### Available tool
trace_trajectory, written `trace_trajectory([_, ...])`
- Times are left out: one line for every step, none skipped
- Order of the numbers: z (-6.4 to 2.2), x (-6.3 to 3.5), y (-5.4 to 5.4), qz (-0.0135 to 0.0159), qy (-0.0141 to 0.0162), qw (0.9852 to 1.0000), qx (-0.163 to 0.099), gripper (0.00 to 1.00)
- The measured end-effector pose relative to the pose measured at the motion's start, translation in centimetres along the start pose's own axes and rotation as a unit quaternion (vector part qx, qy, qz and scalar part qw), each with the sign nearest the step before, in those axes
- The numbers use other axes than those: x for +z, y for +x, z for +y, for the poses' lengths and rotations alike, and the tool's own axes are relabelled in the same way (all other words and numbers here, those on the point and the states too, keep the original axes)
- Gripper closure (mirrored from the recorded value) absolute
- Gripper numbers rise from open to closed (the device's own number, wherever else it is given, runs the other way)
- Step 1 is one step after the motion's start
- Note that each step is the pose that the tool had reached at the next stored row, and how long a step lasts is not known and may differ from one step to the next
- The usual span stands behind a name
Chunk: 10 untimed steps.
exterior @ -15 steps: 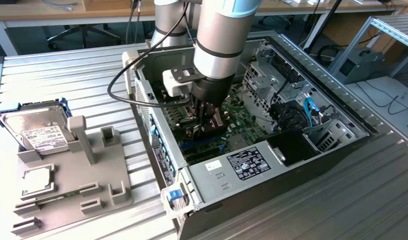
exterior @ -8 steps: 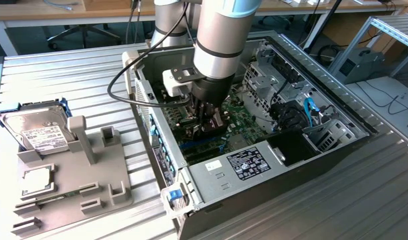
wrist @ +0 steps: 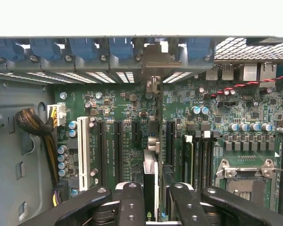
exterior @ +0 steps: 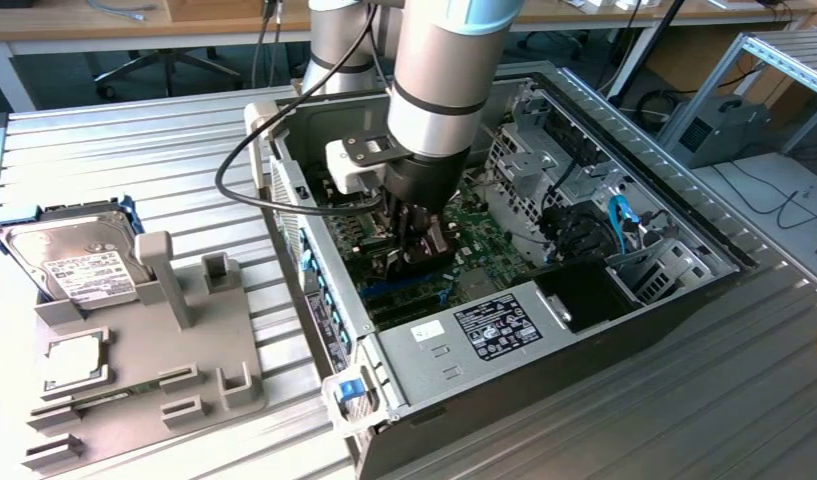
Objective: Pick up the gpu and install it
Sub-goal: 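Insert the gpu into the slot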
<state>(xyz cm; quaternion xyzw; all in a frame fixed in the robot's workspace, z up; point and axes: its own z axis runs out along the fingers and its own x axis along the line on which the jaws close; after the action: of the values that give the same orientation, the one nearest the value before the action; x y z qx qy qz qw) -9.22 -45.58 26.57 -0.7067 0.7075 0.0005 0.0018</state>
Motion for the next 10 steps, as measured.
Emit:
trace_trajectory([0.0, 0.04, 0.0, 0.0, 0.0, 1.0, 0.0, 0.74])
trace_trajectory([0.0, 0.11, -0.01, 0.0, 0.0, 1.0, 0.0, 0.74])
trace_trajectory([0.0, 0.19, -0.01, 0.0, 0.0, 1.0, 0.0, 0.74])
trace_trajectory([0.0, 0.29, -0.01, -0.0001, 0.0, 1.0, 0.0, 0.74])
trace_trajectory([0.0, 0.37, 0.0, 0.0, 0.0, 1.0, 0.0, 0.74])
trace_trajectory([0.0, 0.44, -0.01, 0.0, 0.0, 1.0, 0.0, 0.74])
trace_trajectory([0.0, 0.47, 0.0, 0.0001, 0.0, 1.0, 0.0, 0.74])
trace_trajectory([0.0, 0.49, 0.0, 0.0002, -0.0001, 1.0, 0.0, 0.74])
trace_trajectory([0.01, 0.5, 0.0, 0.0002, -0.0001, 1.0, 0.0, 0.74])
trace_trajectory([0.0, 0.52, 0.0, 0.0002, -0.0001, 1.0, 0.0, 0.74])
